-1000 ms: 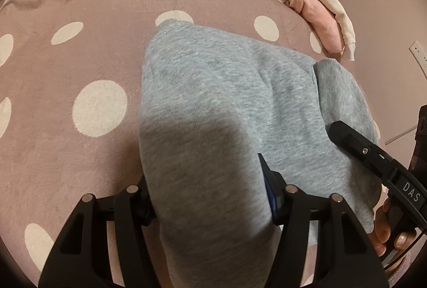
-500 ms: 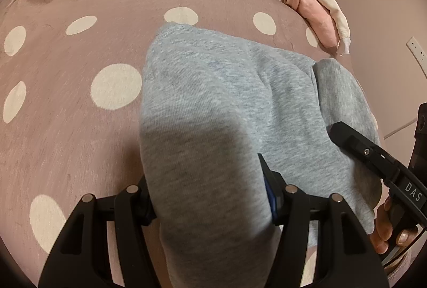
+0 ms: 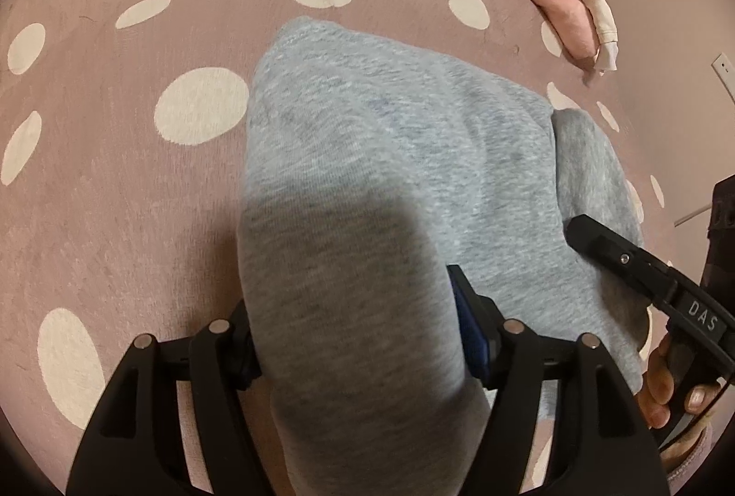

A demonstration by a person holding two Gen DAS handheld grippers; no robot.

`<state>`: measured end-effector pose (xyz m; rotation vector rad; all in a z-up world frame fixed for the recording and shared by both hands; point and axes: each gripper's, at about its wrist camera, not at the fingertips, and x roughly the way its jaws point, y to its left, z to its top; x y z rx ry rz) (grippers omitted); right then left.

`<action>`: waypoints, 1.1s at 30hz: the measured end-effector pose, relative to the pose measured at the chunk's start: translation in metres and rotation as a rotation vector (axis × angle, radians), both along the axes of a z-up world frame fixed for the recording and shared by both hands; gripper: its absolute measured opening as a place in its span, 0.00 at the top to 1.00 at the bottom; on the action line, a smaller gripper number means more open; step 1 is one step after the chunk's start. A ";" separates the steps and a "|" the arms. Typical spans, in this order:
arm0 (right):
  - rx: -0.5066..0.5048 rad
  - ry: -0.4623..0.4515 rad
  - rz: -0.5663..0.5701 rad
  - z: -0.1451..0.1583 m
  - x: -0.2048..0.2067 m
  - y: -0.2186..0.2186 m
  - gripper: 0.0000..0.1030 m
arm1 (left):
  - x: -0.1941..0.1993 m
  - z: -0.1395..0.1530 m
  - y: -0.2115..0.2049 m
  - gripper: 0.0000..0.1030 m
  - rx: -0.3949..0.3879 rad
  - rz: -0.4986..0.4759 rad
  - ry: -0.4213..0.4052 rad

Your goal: Fold small clothes

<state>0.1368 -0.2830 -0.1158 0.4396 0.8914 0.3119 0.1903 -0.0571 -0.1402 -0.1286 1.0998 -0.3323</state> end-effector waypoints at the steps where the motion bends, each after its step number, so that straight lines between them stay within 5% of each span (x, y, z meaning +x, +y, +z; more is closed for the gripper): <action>1: 0.012 0.010 -0.006 -0.002 0.000 -0.003 0.73 | -0.002 0.000 0.001 0.30 0.003 0.000 -0.001; 13: 0.033 0.051 -0.108 -0.002 -0.013 -0.030 0.65 | -0.024 0.004 0.013 0.24 0.048 -0.003 -0.031; 25: -0.081 -0.186 0.100 0.044 -0.051 0.013 0.65 | -0.039 0.003 0.015 0.24 0.075 0.005 -0.040; 33: -0.179 -0.041 0.111 0.002 -0.034 0.022 0.67 | -0.046 -0.002 0.020 0.21 0.072 -0.010 -0.036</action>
